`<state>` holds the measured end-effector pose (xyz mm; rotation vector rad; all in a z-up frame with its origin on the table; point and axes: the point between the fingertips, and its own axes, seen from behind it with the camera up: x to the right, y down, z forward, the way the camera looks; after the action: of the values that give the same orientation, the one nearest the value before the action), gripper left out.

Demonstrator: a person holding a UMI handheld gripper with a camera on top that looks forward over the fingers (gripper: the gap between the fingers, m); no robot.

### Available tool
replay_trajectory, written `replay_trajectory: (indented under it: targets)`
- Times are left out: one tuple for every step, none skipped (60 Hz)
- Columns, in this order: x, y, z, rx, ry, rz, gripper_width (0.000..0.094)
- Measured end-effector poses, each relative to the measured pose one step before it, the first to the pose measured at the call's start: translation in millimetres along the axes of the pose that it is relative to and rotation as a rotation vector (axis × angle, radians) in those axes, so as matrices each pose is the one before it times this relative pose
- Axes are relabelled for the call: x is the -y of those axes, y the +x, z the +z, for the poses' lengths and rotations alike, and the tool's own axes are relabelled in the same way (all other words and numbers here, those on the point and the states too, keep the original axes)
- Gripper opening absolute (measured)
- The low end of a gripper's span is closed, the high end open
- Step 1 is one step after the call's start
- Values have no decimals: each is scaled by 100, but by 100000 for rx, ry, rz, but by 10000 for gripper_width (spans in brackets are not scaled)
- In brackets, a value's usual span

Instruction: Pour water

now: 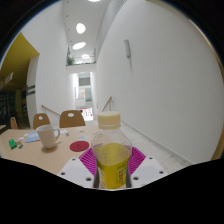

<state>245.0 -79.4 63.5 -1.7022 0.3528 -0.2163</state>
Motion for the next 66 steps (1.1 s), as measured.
replay_trajectory:
  targets:
    - [8,35,-32,94,-96,-128,368]
    - [-26,-20,-28,116,-222,-234,367]
    - [-4,-48,-4,131,-139,-36,366]
    - [-9,196,-42,108,-79,187,366]
    - [-102,-267,170,-214,95,51,365]
    - [-28,-62,42,43,-207,-246,365]
    - [-9,-128,83,97,-255,-484,364]
    - [-9,-134,70,217,-262,-606,365]
    - [125,-151,69,332,-95,-714,365]
    - [221,-200,77,353,153,-882,365]
    - [285,-117,113,194,332,-1106,365]
    - [370,-59,163,-50,385,-1650,364]
    - [433,-52,163,-168,387,-2249,364]
    - [500,-31,211,-408,489,-2842,365]
    - [621,-14,272,-640,841,-3336,364]
    - [760,1,338,-753,1088,-3833,365]
    - [796,-18,389,-673,1081,-4567,365]
    - [818,-84,469,-514,1095,-5279,365]
    - [877,-11,461,-574,1068,-5730,364]
    - [946,-4,562,-699,1077,-5939,365]
    - [882,494,770,93,728,-5424,365]
    - [1088,-287,502,-518,923,-6321,364]
    - [740,-770,414,-260,1252,-5727,365]
    - [1114,-349,621,636,1016,-5751,365]
    - [1049,-332,622,646,1071,-5203,364]
    - [1014,-313,639,493,824,-5135,365]
    - [966,-257,669,222,618,-5321,364]
    - [954,-155,688,-41,539,-5793,365]
    - [927,-130,650,-109,506,-6391,364]
    - [910,-217,703,-33,466,-7013,364]
    - [884,-105,676,-202,578,-7402,363]
    - [915,22,650,-663,691,-7520,363]
    - [910,-17,639,-955,749,-7617,362]
    - [809,-16,651,-842,556,-7848,362]
    - [792,-91,544,-599,389,-8120,365]
    - [851,-103,592,-595,468,-8211,363]
    - [573,183,651,-19,852,-8375,362]
    - [930,-418,292,-1215,502,-7660,362]
    - [-866,-338,1478,2136,2724,-7856,365]
    - [1756,697,-505,-2192,-337,-7184,367]
    - [1245,-127,307,-578,759,-7217,369]
    - [510,-782,173,68,1033,-6153,369]
    - [810,323,-3,681,1272,-5938,370]
    - [732,-102,106,202,1336,-4821,370]
    - [595,-41,40,-84,1126,-4362,368]
    - [395,-553,86,-413,686,-4140,368]
    - [389,590,-35,12,515,-4856,372]
    - [303,168,-29,-333,481,-4800,370]
    - [303,54,-42,-436,483,-4604,370]
    - [248,-462,18,-651,225,-4068,370]
    - [68,51,-85,-232,80,-3702,370]
    - [63,-47,-50,-15,88,-2973,368]
    - [57,-109,-115,191,183,-2161,369]
    - [81,-193,-60,360,284,-1313,370]
    - [-1015,-2192,185,1165,1257,-770,371]
    - [394,838,-349,179,-240,-42,369]
    - [399,777,549,1189,172,-430,369]
    - [-27,-10,-106,256,64,49,368]
    - [-161,-21,-154,106,-119,239,367]
    - [-117,-2,-114,-94,-151,591,367]
    - [-328,57,-221,-346,-225,1114,368]
    - [-404,165,-234,-613,-253,1824,369]
    - [-918,-276,-387,-808,-293,2829,369]
    - [-1405,978,-577,-110,-534,3246,370]
    - [-500,344,-119,-664,-565,5083,369]
    - [-461,678,-1,-499,-644,6104,368]
